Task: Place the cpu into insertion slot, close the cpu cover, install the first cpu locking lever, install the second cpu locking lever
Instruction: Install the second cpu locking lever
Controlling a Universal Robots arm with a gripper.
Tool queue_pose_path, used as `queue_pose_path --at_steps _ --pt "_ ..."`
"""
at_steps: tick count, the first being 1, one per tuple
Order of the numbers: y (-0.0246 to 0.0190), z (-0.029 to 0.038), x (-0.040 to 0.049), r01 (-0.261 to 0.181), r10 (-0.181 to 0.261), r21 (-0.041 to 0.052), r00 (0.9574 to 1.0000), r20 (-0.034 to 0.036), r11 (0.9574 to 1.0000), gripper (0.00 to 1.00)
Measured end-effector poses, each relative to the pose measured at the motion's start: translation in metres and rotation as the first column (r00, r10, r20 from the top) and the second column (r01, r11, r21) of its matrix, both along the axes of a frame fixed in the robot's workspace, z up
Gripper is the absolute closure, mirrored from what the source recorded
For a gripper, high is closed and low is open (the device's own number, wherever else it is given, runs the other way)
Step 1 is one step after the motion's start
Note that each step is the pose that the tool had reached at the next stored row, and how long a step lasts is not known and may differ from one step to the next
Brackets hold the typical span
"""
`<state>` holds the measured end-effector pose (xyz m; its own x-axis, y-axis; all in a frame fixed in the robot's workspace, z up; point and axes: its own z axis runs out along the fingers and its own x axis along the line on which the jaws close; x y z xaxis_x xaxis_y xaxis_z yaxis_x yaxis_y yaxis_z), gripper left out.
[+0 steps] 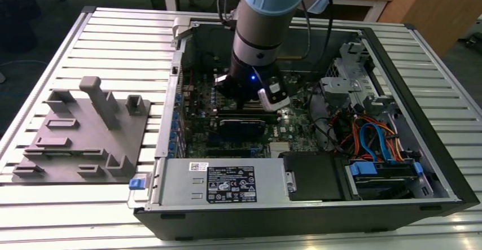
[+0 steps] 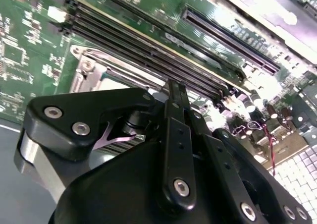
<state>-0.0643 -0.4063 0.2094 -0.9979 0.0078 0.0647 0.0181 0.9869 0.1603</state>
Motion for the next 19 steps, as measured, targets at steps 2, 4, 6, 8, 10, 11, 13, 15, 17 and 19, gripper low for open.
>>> queue_pose_path --at_steps 2,4,6,8,10,11,13,15,17,19 --pt "-0.0004 -0.0009 -0.0027 0.0 0.0 0.0093 1.0 0.0001 1.0 0.9" --pt "-0.0014 -0.0016 -0.0036 0.0 0.0 0.0197 1.0 0.0001 0.9998 0.9" --pt "-0.0028 -0.0019 -0.0045 0.0 0.0 0.0262 1.0 0.0001 0.9997 0.9" --pt "-0.0047 -0.0019 -0.0056 0.0 0.0 0.0306 1.0 0.0001 0.9995 0.9" --pt "-0.0056 -0.0019 -0.006 0.0 0.0 0.0319 1.0 0.0001 0.9995 0.9" --pt "-0.0056 -0.0019 -0.006 0.0 0.0 0.032 1.0 0.0001 0.9995 0.9" --pt "-0.0056 -0.0019 -0.006 0.0 0.0 0.0331 1.0 0.0001 0.9995 0.9" --pt "-0.0056 -0.0019 -0.006 0.0 0.0 0.0331 1.0 0.0001 0.9995 0.9" --pt "-0.0056 -0.0019 -0.006 0.0 0.0 0.0331 1.0 0.0001 0.9995 0.9" --pt "-0.006 -0.0024 -0.006 0.0 0.0 0.0333 1.0 0.0002 0.9994 0.9"
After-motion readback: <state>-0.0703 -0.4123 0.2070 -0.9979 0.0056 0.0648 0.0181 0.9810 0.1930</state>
